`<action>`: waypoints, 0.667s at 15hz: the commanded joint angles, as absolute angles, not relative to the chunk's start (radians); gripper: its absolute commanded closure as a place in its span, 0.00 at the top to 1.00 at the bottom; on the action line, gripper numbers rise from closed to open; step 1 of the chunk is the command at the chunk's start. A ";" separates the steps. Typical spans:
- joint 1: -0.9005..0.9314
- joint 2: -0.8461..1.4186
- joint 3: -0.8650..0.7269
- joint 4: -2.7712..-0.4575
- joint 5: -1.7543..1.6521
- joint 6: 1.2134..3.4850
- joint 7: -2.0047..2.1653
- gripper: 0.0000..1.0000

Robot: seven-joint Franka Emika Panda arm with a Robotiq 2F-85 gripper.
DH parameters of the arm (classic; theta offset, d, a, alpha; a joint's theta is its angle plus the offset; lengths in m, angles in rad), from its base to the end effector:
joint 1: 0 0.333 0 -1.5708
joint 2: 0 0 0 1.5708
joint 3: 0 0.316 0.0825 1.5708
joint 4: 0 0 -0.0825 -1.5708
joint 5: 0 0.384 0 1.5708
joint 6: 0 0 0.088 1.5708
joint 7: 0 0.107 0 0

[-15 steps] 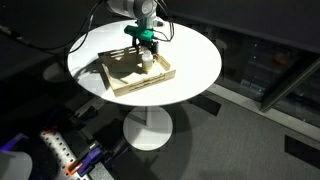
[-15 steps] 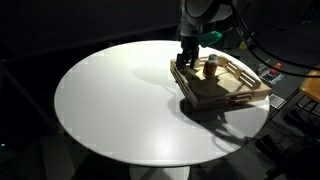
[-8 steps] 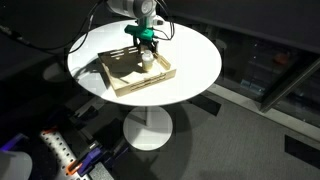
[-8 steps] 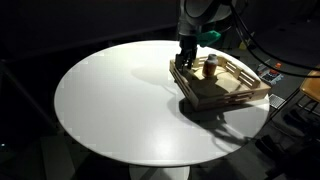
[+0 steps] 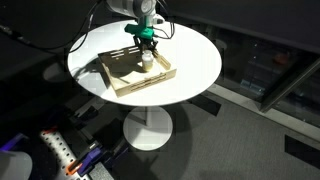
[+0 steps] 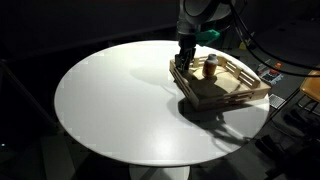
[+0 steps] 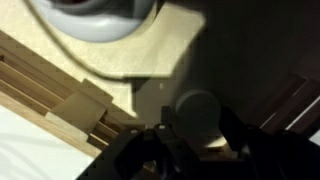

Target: Put the lid on the bottle

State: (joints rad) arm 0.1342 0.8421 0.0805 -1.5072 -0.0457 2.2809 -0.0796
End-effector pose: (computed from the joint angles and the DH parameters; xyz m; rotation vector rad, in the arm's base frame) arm 0.6887 0.1404 0.1596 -3.0820 -0.4664 0.1047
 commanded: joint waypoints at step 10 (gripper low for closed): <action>0.133 0.800 0.078 -1.504 -0.056 2.273 -0.081 0.22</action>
